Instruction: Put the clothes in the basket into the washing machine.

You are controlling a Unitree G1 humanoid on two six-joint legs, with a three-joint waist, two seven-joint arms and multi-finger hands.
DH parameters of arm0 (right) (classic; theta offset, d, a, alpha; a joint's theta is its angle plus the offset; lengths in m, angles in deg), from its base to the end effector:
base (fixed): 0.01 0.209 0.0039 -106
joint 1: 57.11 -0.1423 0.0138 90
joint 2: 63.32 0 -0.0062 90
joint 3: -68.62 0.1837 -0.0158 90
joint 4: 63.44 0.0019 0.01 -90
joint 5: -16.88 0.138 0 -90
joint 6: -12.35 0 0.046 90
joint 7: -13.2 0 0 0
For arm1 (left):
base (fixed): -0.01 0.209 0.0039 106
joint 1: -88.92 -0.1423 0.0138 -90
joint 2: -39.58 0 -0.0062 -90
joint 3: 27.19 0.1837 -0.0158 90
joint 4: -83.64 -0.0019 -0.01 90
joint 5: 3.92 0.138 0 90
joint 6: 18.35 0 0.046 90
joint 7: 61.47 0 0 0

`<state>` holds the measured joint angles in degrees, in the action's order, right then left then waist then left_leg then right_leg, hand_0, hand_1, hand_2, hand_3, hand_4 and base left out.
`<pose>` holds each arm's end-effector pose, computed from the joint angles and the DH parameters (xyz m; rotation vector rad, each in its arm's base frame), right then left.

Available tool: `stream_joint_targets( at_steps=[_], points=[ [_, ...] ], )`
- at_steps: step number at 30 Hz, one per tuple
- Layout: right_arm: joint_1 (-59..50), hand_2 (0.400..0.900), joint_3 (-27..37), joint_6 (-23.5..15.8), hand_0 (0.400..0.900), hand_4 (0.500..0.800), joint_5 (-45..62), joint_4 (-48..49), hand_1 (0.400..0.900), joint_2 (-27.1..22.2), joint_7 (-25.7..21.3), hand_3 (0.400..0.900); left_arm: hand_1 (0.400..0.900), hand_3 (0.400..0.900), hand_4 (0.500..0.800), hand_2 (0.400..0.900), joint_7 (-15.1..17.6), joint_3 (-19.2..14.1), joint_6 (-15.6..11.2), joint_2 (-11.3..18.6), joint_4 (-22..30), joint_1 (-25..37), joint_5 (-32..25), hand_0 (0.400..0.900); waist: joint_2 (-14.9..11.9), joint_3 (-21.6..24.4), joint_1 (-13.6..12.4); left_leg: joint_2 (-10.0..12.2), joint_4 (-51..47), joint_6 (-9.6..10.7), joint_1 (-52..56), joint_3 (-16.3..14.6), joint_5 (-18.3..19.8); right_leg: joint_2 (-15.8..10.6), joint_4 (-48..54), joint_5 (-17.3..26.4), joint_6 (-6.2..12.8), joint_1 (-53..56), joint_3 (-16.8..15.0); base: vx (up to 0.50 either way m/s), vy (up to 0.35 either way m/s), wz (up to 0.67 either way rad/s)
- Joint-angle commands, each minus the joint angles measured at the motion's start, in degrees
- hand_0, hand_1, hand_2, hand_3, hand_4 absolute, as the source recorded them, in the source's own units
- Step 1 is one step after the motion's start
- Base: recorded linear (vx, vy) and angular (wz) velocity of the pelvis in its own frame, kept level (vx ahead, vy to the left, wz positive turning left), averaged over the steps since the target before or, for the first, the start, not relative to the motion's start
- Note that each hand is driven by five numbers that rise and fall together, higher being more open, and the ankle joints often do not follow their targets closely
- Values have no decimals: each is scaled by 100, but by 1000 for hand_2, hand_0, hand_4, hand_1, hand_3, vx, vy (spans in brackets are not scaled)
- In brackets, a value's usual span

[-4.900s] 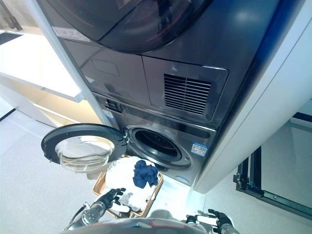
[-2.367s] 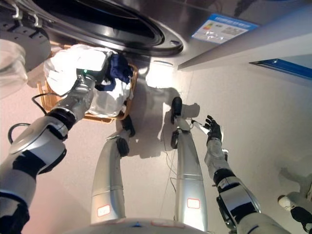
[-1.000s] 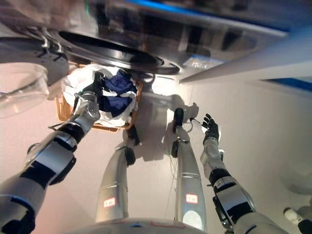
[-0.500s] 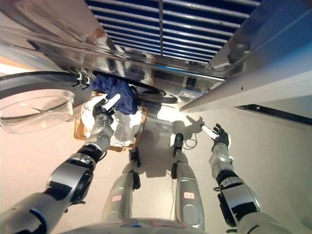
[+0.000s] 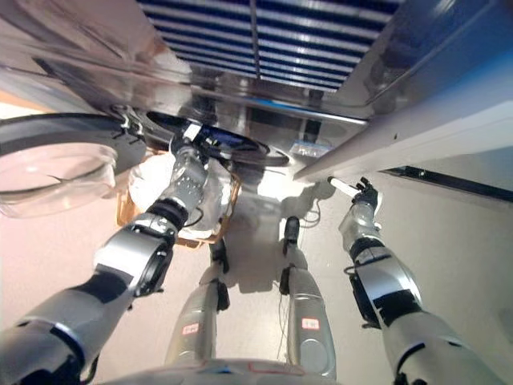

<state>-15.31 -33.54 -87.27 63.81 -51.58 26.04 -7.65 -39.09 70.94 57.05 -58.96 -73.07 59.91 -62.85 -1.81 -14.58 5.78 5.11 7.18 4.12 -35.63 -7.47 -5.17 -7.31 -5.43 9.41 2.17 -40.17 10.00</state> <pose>0.3185 -0.2031 0.0435 0.2498 0.3816 -0.5821 0.3633 0.1201 0.1374 -0.6919 0.0847 0.3589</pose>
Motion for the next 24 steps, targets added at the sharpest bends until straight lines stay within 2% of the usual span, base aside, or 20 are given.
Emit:
stream_joint_targets(
  at_steps=[1,2,5,6,7,8,9,12,19,24],
  points=[
    [-1231,900,-55,-390,900,800,285,-197,900,-64,-443,900,400,400,500,400,54,25,-339,243,-342,871,-64,400,-128,-112,103,-3,919,124,-747,189,420,123,-294,-136,571,-60,-44,100,32,-31],
    [-1337,900,-38,-406,900,800,257,-221,900,-92,-525,900,400,400,500,400,67,5,-344,290,-358,933,-82,400,-108,-70,111,70,1119,130,-881,263,692,151,-445,-269,628,-224,-111,-5,37,-28],
    [-1560,900,-25,-446,900,800,272,-279,900,-230,-622,900,400,400,500,400,4,-5,-359,494,-350,1168,-185,400,-140,-33,161,181,1743,75,-1502,270,967,166,-845,-322,636,-837,-189,29,31,-23],
    [-1571,900,4,-445,900,800,300,-293,900,-252,-615,900,447,447,528,447,-41,-11,-367,495,-305,1213,-234,447,-142,-17,175,205,1849,62,-1673,287,1005,170,-941,-338,624,-1006,-184,-8,6,-7],
    [-1546,900,-4,-468,900,800,291,-294,900,-270,-623,900,596,596,618,596,-65,24,-377,535,-283,1276,-222,596,-163,-5,200,220,1941,58,-1785,300,1052,157,-982,-353,621,-1092,-174,4,-17,4],
    [-1541,900,7,-482,900,800,302,-286,900,-350,-606,900,690,690,674,690,-126,44,-400,576,-215,1356,-308,690,-182,4,223,228,2043,66,-1929,311,1053,145,-1031,-354,622,-1194,-162,8,-37,13],
    [-1475,900,10,-499,900,800,332,-288,900,-377,-559,900,900,900,800,900,-187,66,-408,576,-211,1370,-326,900,-181,31,233,207,2118,72,-2083,353,1040,130,-1041,-359,610,-1286,-134,20,-14,11],
    [-1200,900,11,-566,900,800,341,-202,900,-289,-431,900,900,900,800,900,-404,57,-440,474,-69,1270,-431,900,-165,99,289,156,2086,57,-2180,405,1073,157,-1015,-375,588,-1396,-125,18,5,4],
    [-832,900,-17,-634,900,800,321,-125,900,-235,-303,900,900,900,800,900,-432,-39,-464,492,-134,994,-477,900,-84,432,250,103,1788,45,-2045,403,1060,151,-864,-360,532,-1364,-184,29,23,-2],
    [-524,900,-44,-661,900,800,241,-44,900,-172,-220,900,900,900,800,900,-466,-36,-461,515,-135,825,-358,900,-46,492,226,54,1544,59,-1768,385,990,149,-699,-331,530,-1095,-183,-5,-1,3]
  ],
)
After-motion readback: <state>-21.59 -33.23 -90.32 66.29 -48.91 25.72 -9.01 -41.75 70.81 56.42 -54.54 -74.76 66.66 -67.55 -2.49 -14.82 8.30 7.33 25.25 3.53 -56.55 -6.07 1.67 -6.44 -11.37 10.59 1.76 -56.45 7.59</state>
